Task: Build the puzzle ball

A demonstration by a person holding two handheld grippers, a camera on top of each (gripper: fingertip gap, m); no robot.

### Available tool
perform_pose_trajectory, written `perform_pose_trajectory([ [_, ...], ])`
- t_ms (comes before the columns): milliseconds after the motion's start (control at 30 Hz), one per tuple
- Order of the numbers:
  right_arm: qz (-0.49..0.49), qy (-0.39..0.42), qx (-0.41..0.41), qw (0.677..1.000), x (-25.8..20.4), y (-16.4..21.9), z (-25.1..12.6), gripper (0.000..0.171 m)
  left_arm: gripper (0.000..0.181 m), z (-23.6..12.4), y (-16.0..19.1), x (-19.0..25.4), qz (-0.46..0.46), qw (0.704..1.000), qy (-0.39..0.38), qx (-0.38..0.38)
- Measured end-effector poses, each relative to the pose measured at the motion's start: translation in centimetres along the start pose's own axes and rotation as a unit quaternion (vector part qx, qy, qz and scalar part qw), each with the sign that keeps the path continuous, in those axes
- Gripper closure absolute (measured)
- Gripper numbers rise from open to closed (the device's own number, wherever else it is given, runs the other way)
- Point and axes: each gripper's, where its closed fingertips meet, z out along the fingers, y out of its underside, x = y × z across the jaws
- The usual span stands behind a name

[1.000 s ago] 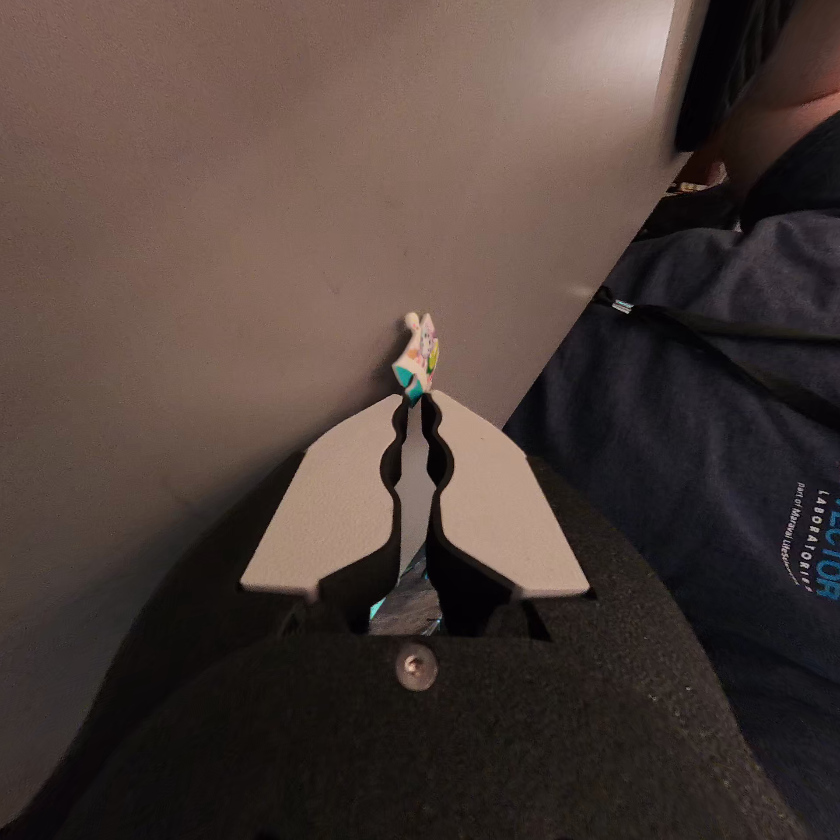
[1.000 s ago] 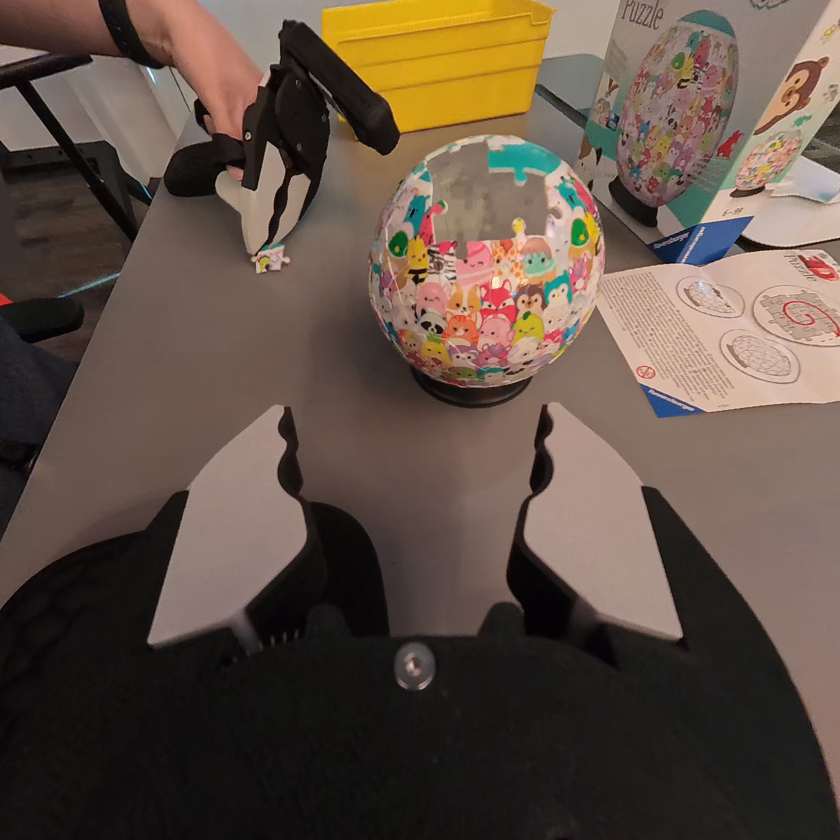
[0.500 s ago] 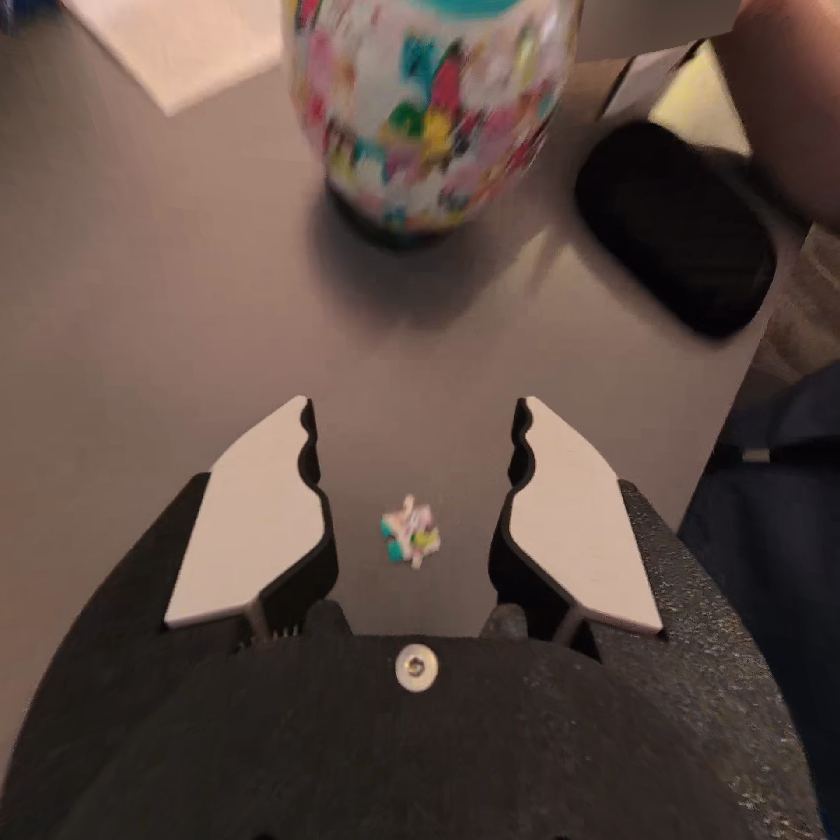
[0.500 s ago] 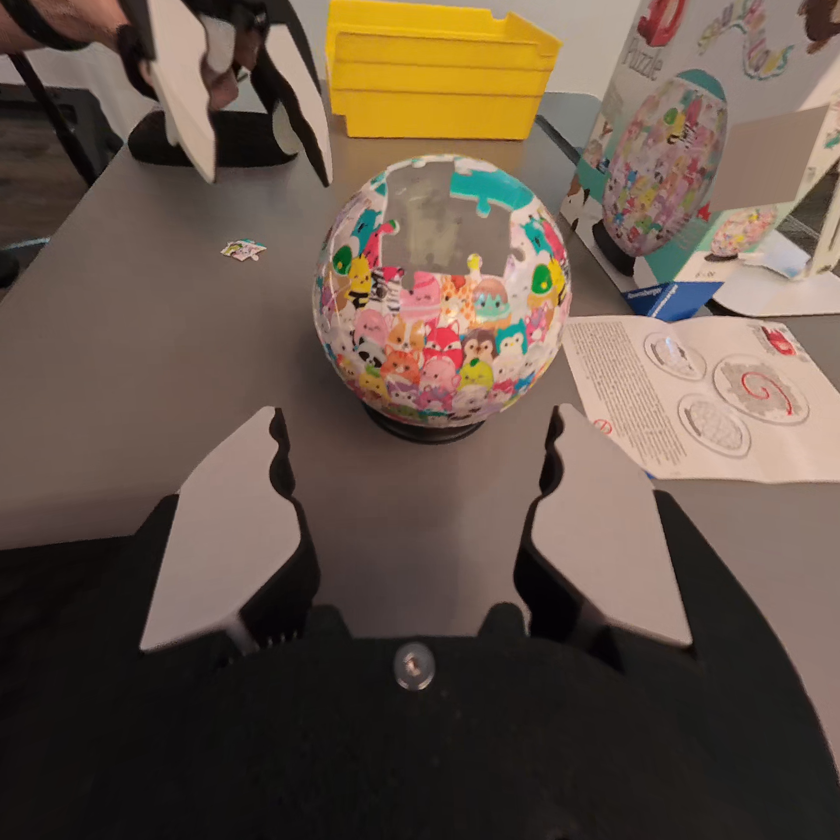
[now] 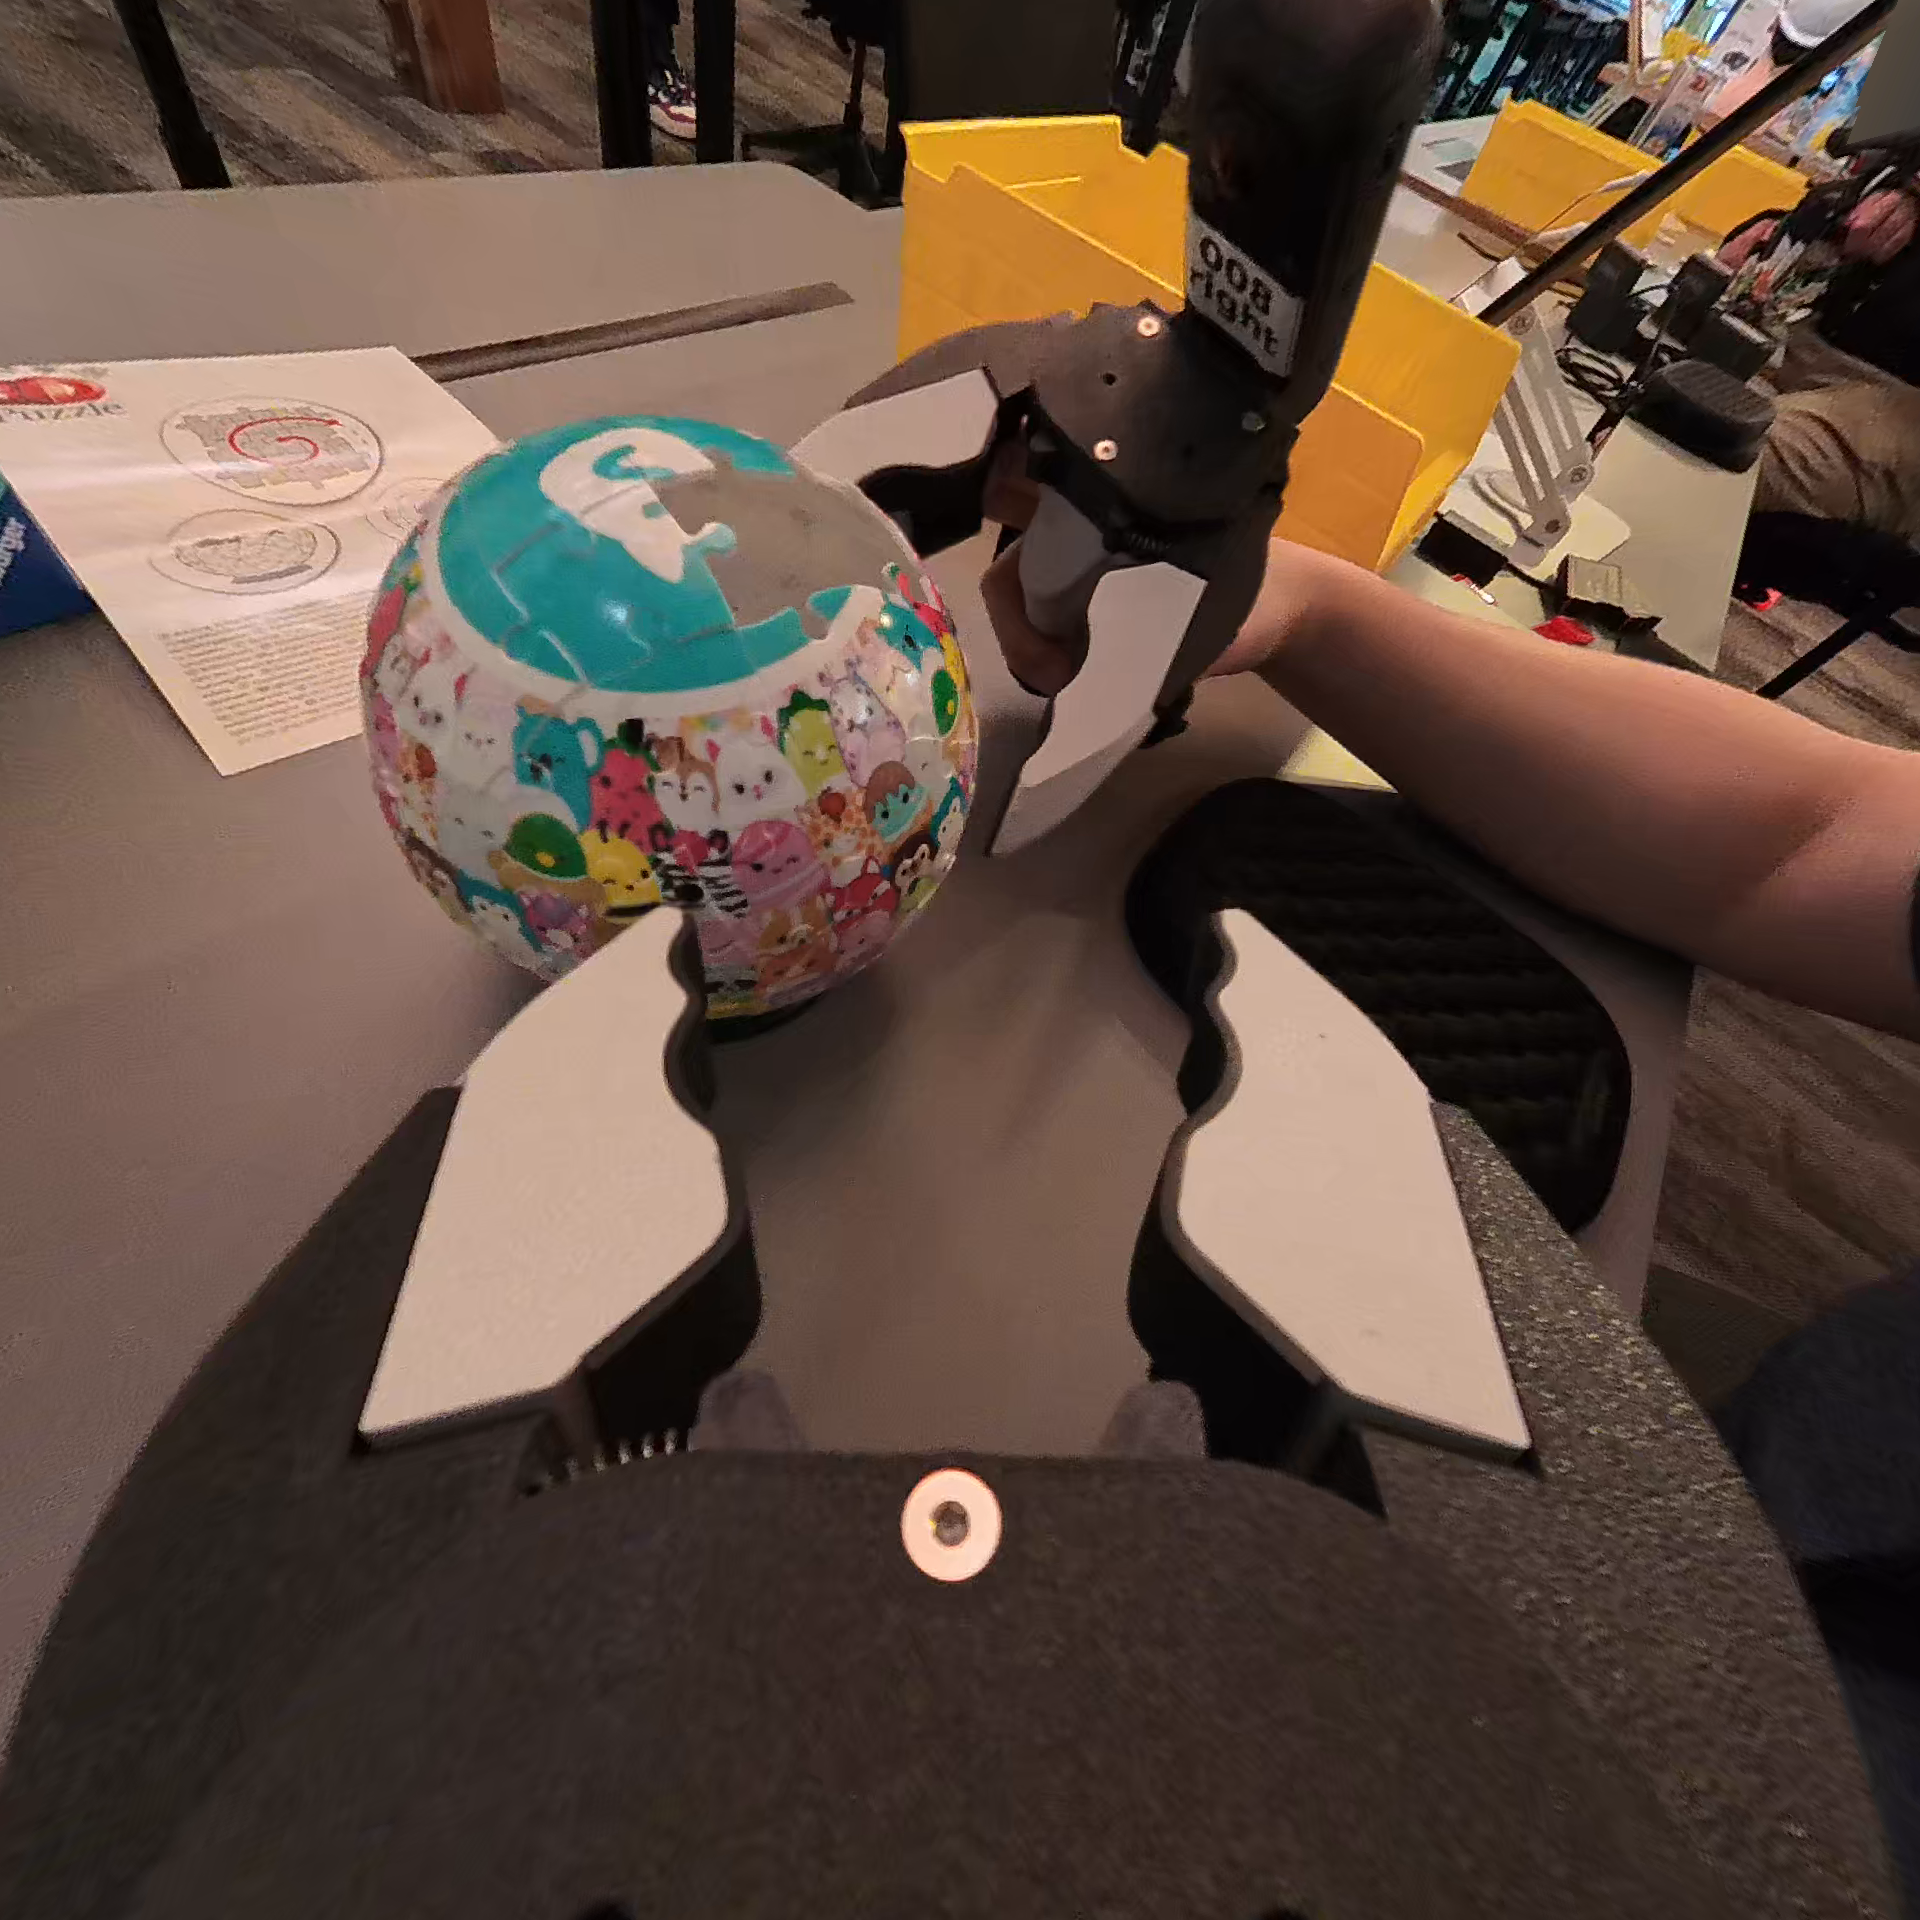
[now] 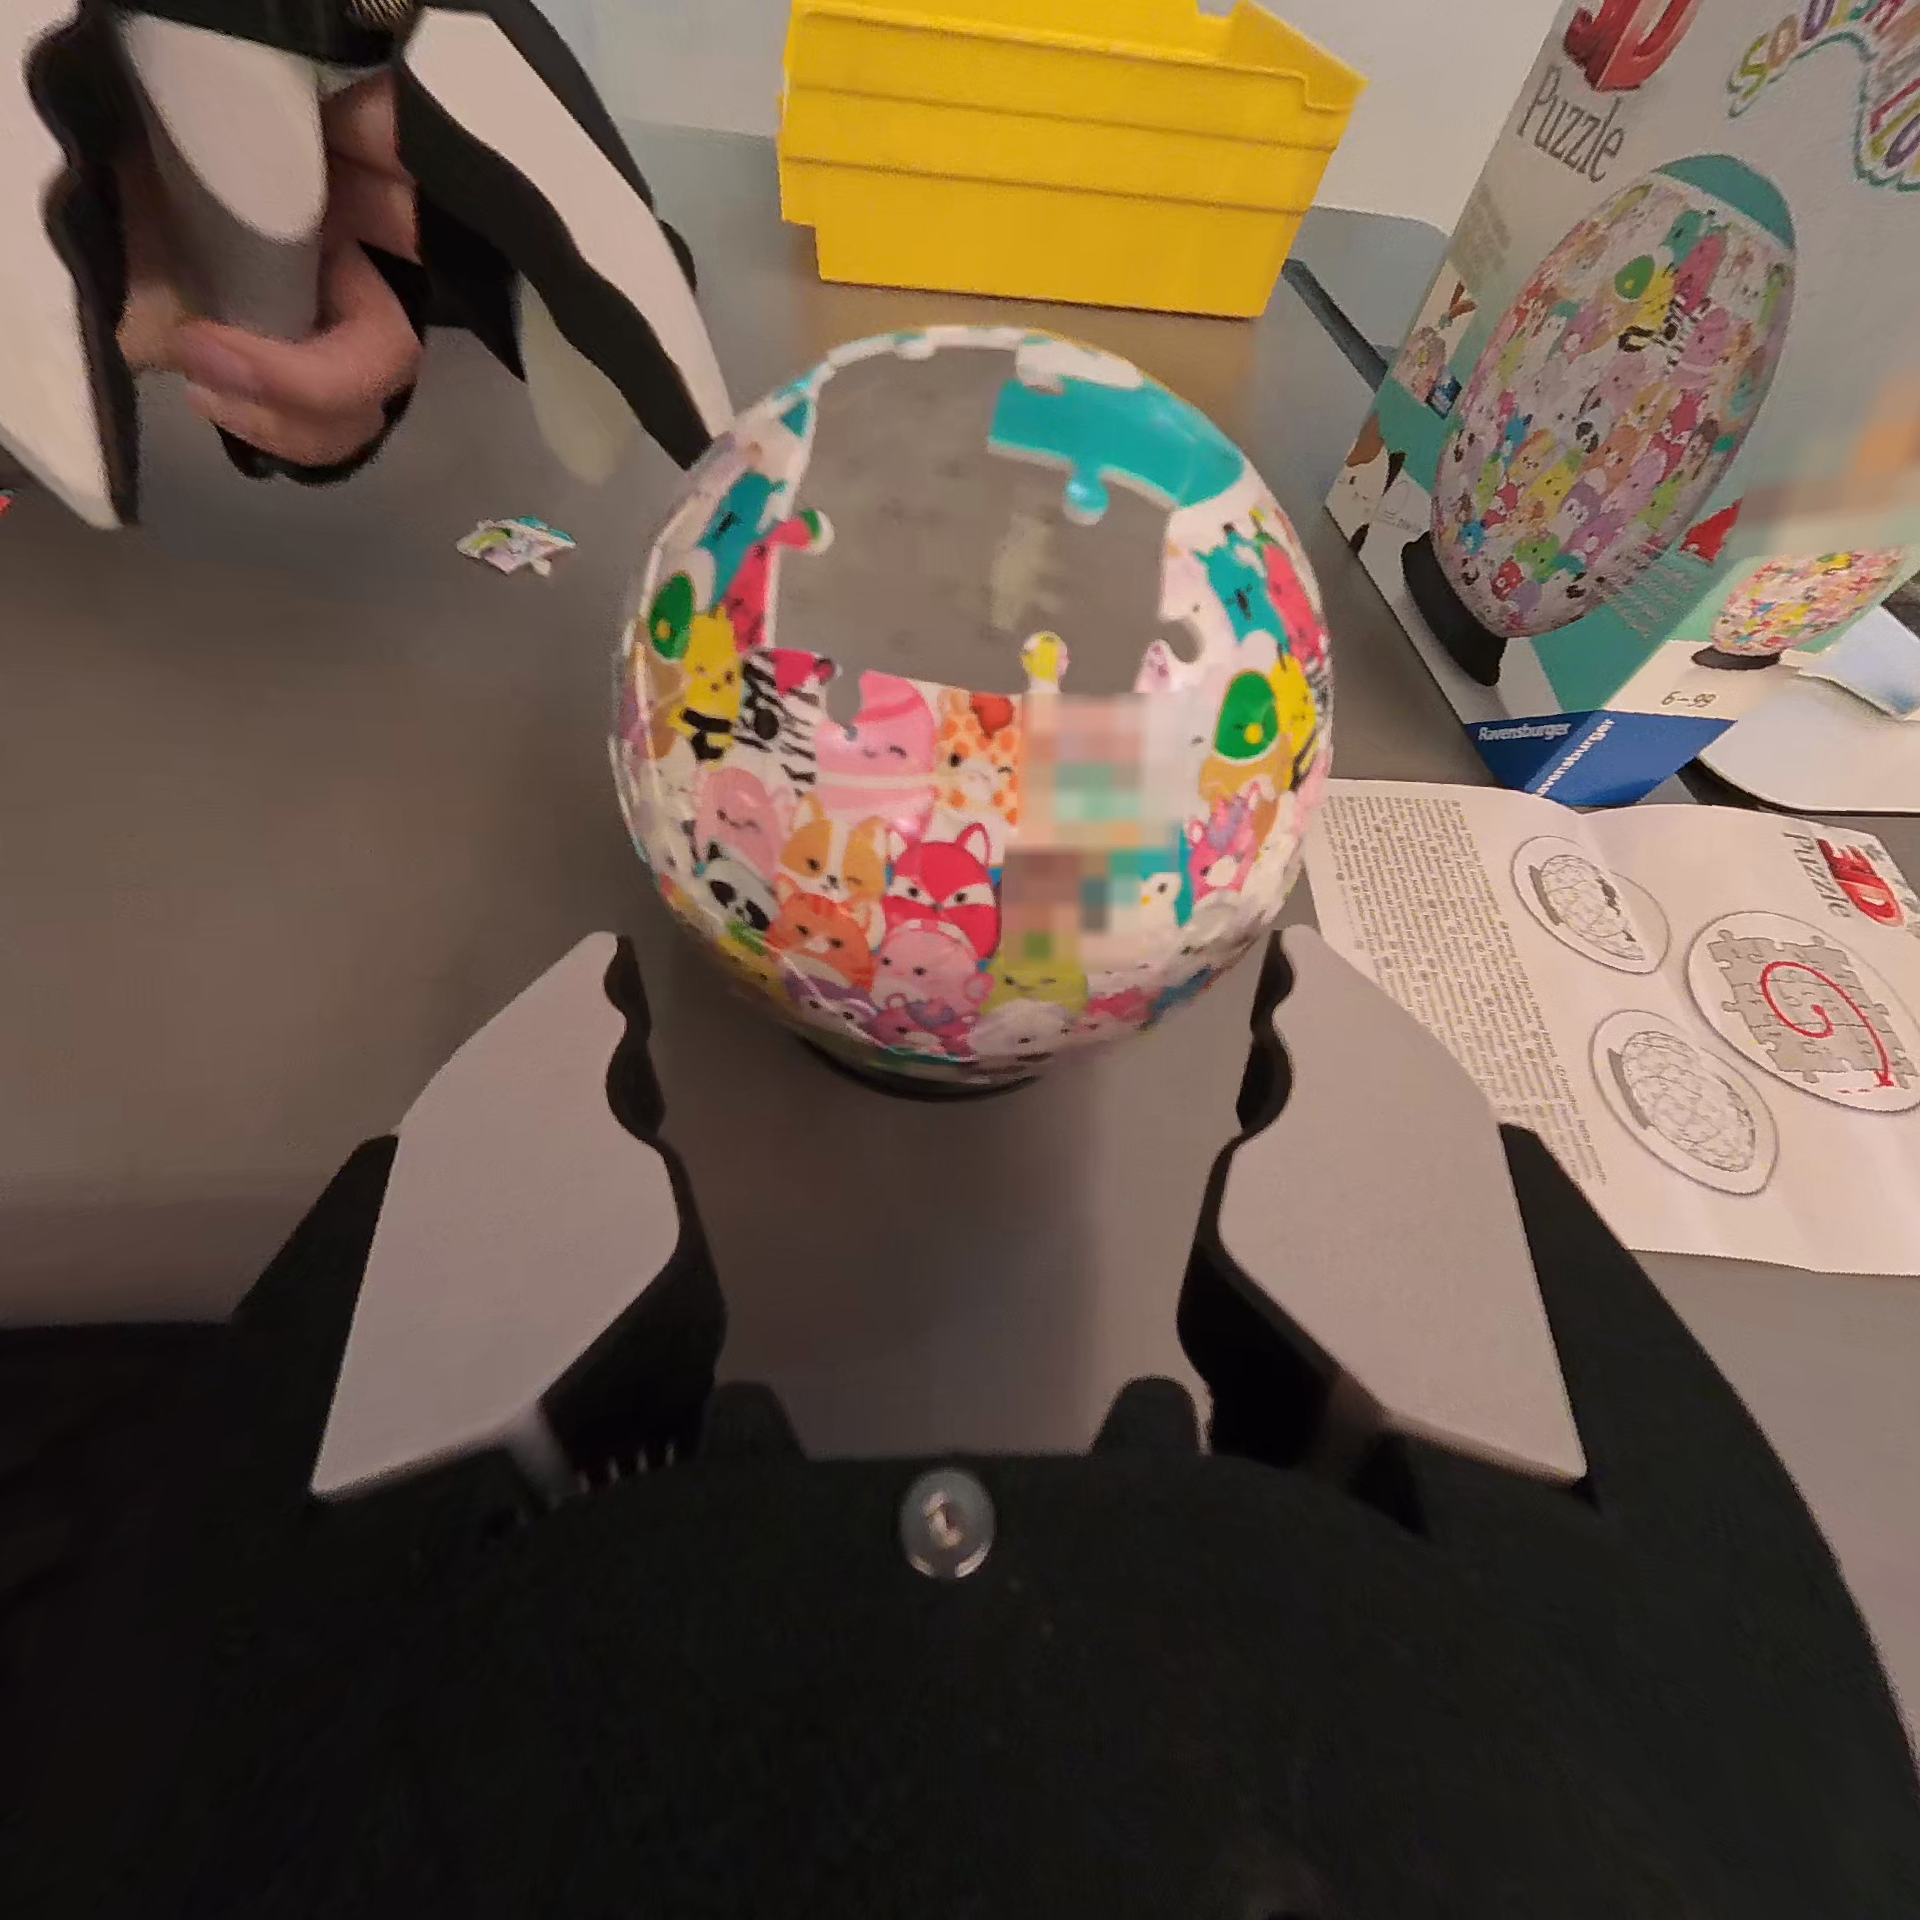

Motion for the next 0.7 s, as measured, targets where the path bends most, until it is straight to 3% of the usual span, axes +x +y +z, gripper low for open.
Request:
perform_pose_trajectory([
  [300,0.066,0.059,-0.014,0.996,-1.2,0.3,-0.7,0.061,0.090,0.4,-1.5,-2.5,0.020,1.000,-0.003,0.008],
  [567,0.125,0.093,-0.037,0.987,-4.0,0.2,-0.7,0.065,0.089,0.7,-2.8,-4.8,0.045,0.997,0.058,-0.006],
  [700,0.092,0.102,-0.059,0.989,-4.2,0.2,-1.2,0.066,0.089,0.3,-2.4,-5.5,0.060,0.996,0.065,-0.031],
])
